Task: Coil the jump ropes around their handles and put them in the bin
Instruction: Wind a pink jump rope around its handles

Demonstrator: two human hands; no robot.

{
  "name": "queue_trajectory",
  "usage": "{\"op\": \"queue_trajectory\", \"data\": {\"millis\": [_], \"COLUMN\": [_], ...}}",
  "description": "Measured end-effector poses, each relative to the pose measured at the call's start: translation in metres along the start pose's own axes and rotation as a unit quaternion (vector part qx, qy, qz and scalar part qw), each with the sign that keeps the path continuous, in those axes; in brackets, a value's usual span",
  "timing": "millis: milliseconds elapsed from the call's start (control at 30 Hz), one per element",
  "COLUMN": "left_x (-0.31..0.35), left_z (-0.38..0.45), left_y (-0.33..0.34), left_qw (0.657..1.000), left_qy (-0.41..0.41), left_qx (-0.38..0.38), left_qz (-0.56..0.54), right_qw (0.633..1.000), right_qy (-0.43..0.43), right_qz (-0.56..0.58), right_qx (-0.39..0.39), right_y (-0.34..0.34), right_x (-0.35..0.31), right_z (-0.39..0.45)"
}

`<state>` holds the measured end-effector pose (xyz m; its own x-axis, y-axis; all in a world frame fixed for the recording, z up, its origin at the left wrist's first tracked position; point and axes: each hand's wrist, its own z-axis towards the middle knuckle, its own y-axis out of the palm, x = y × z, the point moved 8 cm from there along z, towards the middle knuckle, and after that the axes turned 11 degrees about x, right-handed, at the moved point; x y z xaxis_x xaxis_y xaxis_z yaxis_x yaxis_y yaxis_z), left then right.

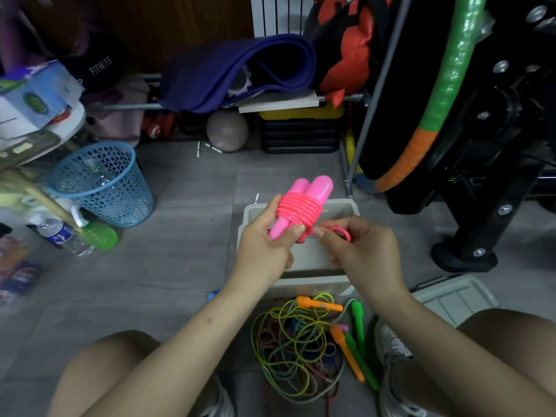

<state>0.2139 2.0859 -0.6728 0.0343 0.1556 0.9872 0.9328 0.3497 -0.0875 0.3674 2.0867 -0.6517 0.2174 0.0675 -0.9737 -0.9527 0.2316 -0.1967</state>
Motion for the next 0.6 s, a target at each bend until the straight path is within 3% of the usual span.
{"op": "queue_trajectory", "data": {"millis": [133,367,500,600], "left_x": [0.005,0.006,0.003,0.001], "left_z": [-0.004,-0.009,-0.017,-0.017], "left_y": [0.007,0.008,0.014,0.015], "left_qw": [0.997,0.997,0.997,0.997], "left_qy": [0.065,0.053,0.033,0.033], "left_qx": [-0.01,-0.055,-0.069,-0.063], "left_qz": [0.046,0.017,0.011,-0.002], "right_qw": [0.998,0.988,0.966,0.961], "right_qy": [-0.055,-0.134,-0.255,-0.272], "right_qz": [0.031,0.028,-0.038,-0.046], "right_qx": [0.001,-0.07,-0.024,-0.014], "right_y": [-0.001,0.007,0.002,0.005], "right_x": [-0.009,-0.013,-0.026,-0.025], "right_z": [-0.001,-0.003,-0.005,-0.007]}}
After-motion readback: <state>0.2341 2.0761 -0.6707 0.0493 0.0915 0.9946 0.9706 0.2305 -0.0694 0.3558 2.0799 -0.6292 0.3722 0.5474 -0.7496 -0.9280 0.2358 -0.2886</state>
